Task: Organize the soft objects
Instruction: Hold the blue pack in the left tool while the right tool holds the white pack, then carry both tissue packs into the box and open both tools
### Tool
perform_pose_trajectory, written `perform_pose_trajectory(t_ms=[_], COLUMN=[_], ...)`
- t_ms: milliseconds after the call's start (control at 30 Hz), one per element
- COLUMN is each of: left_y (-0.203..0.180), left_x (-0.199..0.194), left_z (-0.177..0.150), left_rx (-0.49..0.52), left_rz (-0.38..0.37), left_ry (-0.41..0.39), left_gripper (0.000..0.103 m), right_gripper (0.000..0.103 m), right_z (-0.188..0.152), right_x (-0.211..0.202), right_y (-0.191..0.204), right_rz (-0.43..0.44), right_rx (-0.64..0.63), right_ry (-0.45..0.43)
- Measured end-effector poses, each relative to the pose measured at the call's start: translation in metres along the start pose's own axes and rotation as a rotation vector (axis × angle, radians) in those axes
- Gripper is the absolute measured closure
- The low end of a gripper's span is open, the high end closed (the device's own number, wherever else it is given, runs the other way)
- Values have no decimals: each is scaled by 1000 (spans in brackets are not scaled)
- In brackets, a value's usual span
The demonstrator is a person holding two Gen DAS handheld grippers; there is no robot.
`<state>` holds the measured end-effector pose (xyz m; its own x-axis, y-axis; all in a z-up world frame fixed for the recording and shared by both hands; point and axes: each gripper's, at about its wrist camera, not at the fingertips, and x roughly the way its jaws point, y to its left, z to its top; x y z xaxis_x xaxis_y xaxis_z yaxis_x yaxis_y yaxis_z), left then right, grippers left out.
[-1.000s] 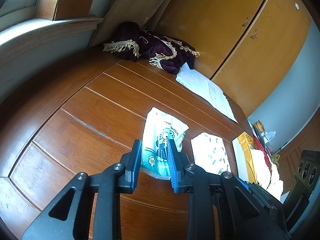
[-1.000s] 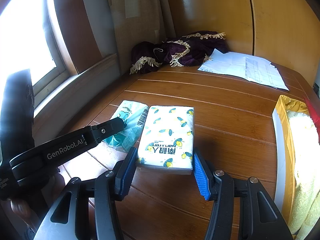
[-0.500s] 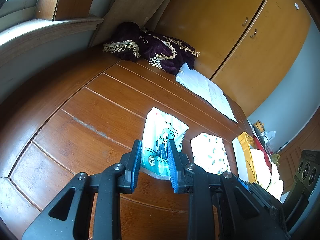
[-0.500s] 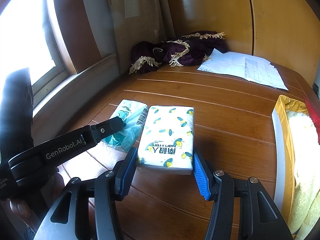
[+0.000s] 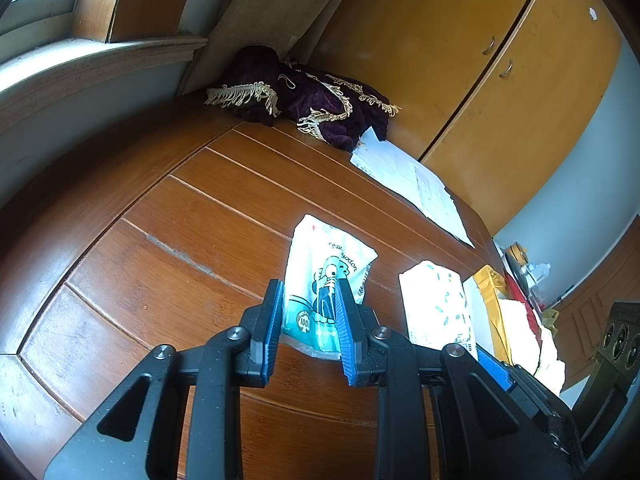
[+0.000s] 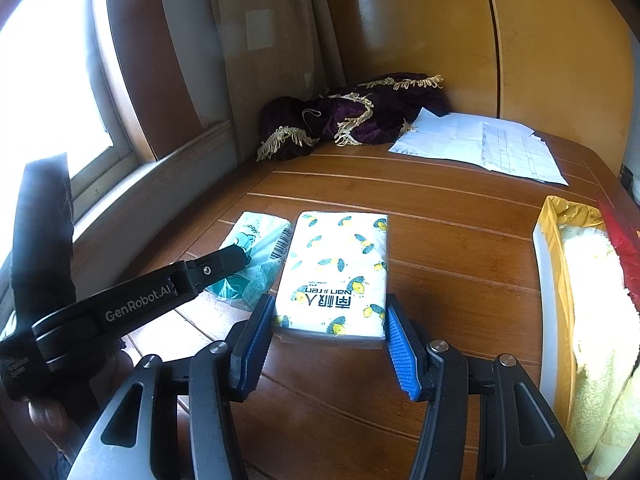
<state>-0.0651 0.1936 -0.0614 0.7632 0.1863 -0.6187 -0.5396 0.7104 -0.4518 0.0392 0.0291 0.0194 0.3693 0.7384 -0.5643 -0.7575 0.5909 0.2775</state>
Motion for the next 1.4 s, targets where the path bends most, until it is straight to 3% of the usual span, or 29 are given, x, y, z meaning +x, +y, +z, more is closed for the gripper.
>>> perform_pose_trajectory(t_ms=[133, 233, 400, 633, 733, 900, 967, 1067, 1200, 1233, 1300, 1367, 1400], left_y=[2, -16, -76, -171, -204, -236, -240, -240, -244, -245, -244, -243, -243], left_x=[1, 3, 0, 4, 26, 79, 100, 126, 127, 125, 123, 121, 117], left_z=[1, -2, -5, 7, 16, 18, 15, 7, -2, -3, -3, 0, 1], left_rx=[-58, -43, 27, 149, 191, 255, 270, 262, 320, 328, 323, 297, 289], left_rz=[-83, -132, -280, -383, -364, -231, -199, -158, -142, -154, -196, -248, -258], left_ry=[43, 86, 169, 219, 233, 267, 296, 360, 331, 329, 348, 361, 357], left_gripper=[80, 81, 81, 81, 81, 81, 81, 80, 79, 77, 57, 43, 41], right_gripper=[48, 48, 48, 48, 48, 48, 48, 47, 45, 45, 35, 26, 25], right_z=[0, 4, 14, 21, 23, 17, 14, 10, 7, 6, 6, 7, 7], right_x=[-27, -53, -101, -147, -144, -120, -109, -94, -88, -90, -97, -108, -112], right_y=[-8, -23, -73, -164, -205, -249, -256, -262, -263, -263, -262, -259, -258], right_rz=[35, 53, 3, -112, -157, -263, -318, -317, -331, -333, -321, -298, -293], right_rx=[21, 31, 92, 220, 289, 361, 357, 373, 370, 373, 387, 398, 396], right_ry=[-28, -41, -65, -109, -88, -6, 31, 83, 102, 95, 60, 12, -3])
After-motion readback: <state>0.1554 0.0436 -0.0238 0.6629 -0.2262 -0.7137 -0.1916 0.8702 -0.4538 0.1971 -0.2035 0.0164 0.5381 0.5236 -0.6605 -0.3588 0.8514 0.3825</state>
